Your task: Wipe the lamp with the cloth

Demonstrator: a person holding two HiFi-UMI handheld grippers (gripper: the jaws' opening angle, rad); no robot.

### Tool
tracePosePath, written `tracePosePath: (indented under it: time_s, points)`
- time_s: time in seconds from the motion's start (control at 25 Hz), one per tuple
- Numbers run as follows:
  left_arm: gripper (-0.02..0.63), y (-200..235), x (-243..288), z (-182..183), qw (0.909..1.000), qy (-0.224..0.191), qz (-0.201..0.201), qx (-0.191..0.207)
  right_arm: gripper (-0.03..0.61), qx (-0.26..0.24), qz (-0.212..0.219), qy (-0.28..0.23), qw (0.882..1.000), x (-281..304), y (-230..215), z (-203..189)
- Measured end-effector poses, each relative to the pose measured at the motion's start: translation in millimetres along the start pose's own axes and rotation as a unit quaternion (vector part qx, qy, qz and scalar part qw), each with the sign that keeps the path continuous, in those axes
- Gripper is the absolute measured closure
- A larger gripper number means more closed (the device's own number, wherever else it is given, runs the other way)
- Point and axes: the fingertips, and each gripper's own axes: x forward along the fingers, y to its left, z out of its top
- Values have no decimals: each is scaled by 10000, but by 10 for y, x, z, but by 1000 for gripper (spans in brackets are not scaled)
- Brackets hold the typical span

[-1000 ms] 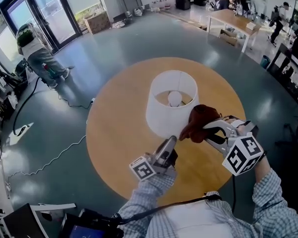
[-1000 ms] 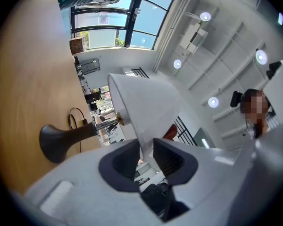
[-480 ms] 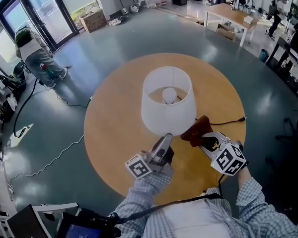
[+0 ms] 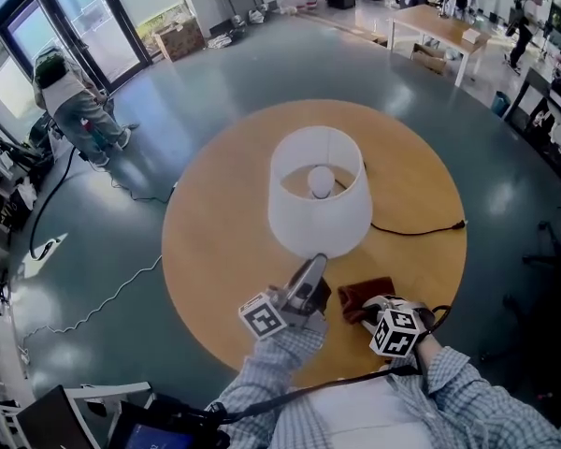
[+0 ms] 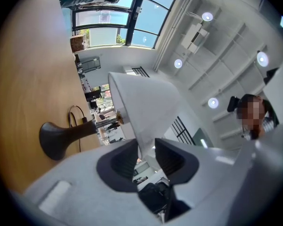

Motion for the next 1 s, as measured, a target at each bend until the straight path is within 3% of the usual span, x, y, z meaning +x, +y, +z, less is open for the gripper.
tracePosePath:
  time_s: [0.16, 0.36, 0.52, 0.68, 0.76, 0.8, 0.84, 0.88, 0.92, 1.0]
  points:
    - [506, 2, -149, -102, 9999, 154, 67, 0, 514, 71, 1, -42, 10000, 23, 5, 7]
    - [500, -42, -532, -98, 9975, 361, 431, 438, 514, 64, 3, -82, 9999, -17, 36, -2]
    - [477, -263, -628, 308, 9856, 387, 582, 1541, 514, 37, 42, -96, 9999, -29, 10, -28]
    - [463, -729, -485, 918, 9575, 227, 460, 2839, 514, 4, 53, -99, 9999, -38, 18, -22]
    - [442, -978, -327, 1079, 9312, 576, 354, 3581, 514, -10, 71, -106, 9999, -21, 33, -7]
    - [436, -1090, -233, 1109, 9111, 871, 324, 4015, 514, -13, 84, -110, 9999, -13, 41, -1]
    - [426, -1184, -134, 1108, 8848, 1231, 316, 4482, 514, -11, 96, -116, 9999, -10, 50, 0]
    - [416, -1252, -38, 1084, 8520, 1643, 325, 4961, 514, -5, 106, -124, 9999, -12, 54, -3]
    - [406, -1288, 48, 1046, 8132, 2091, 335, 5420, 514, 2, 112, -134, 9998, -15, 54, -7]
    - [385, -1277, 165, 955, 7280, 2982, 282, 6167, 514, 12, 122, -154, 9998, -18, 44, -12]
